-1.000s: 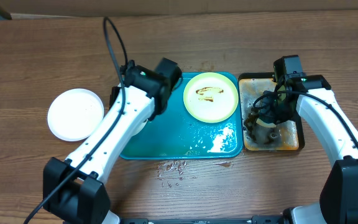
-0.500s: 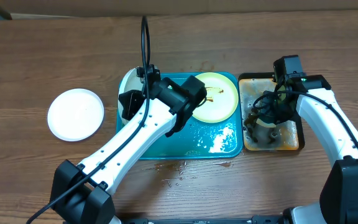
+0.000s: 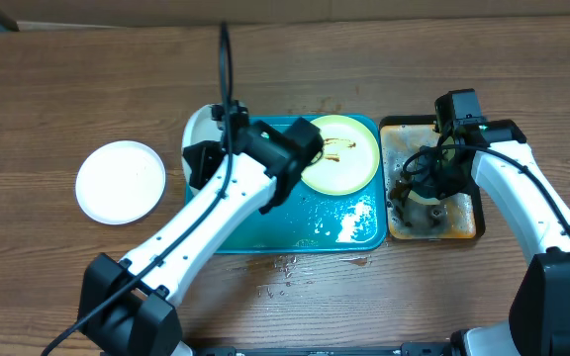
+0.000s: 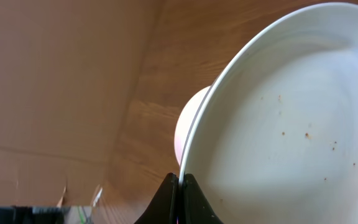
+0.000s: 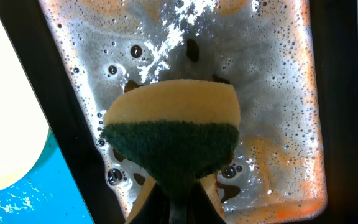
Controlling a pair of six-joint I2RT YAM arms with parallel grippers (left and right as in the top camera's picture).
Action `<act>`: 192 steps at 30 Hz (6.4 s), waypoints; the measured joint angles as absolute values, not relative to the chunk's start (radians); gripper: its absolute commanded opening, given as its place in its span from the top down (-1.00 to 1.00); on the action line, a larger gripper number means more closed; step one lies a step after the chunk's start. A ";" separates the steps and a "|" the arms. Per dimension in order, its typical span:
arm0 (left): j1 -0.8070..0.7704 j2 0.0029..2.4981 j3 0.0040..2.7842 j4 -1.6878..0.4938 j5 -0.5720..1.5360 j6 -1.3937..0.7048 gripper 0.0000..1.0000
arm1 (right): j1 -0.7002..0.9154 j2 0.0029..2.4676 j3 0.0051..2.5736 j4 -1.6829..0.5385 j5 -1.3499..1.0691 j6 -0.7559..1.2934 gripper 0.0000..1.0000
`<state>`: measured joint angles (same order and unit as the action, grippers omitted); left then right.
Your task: Clean dirty plates on tray and stack at the side
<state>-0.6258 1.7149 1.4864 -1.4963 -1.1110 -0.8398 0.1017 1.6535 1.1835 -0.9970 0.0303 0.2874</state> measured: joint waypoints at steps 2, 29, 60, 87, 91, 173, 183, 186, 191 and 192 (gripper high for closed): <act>-0.576 1.715 1.486 -1.496 -1.102 -0.840 0.91 | 0.102 1.654 1.184 -0.999 0.030 0.287 0.92; 0.461 1.689 1.488 -1.151 -0.171 -0.385 0.92 | 0.102 1.654 1.183 -1.024 0.030 0.287 0.92; 0.112 1.704 1.488 -1.143 0.311 -0.066 -0.16 | 0.100 1.671 1.182 -0.897 -0.057 0.057 0.92; -0.193 1.704 1.488 -1.103 0.205 -0.045 -0.04 | 0.014 1.929 1.271 -0.990 -0.168 0.098 0.92; -0.226 1.704 1.488 -1.048 0.213 -0.045 -0.08 | 0.000 1.834 1.311 -1.018 -0.144 0.112 0.92; -0.282 2.119 1.518 -0.958 0.305 -0.075 0.04 | 0.000 1.777 1.037 -0.839 -0.101 0.128 0.91; -0.302 2.120 1.516 -1.034 0.379 -0.081 0.24 | 0.000 1.777 1.036 -0.839 -0.101 0.128 0.91; -0.316 2.120 1.516 -1.019 0.379 -0.097 0.25 | 0.000 1.777 1.036 -0.840 -0.101 0.128 0.91; -0.338 2.123 1.516 -1.015 0.366 -0.120 0.47 | 0.000 1.777 1.036 -0.841 -0.102 0.128 0.91; -0.341 2.124 1.515 -1.015 0.359 -0.128 0.53 | 0.000 1.777 1.036 -0.841 -0.102 0.128 0.91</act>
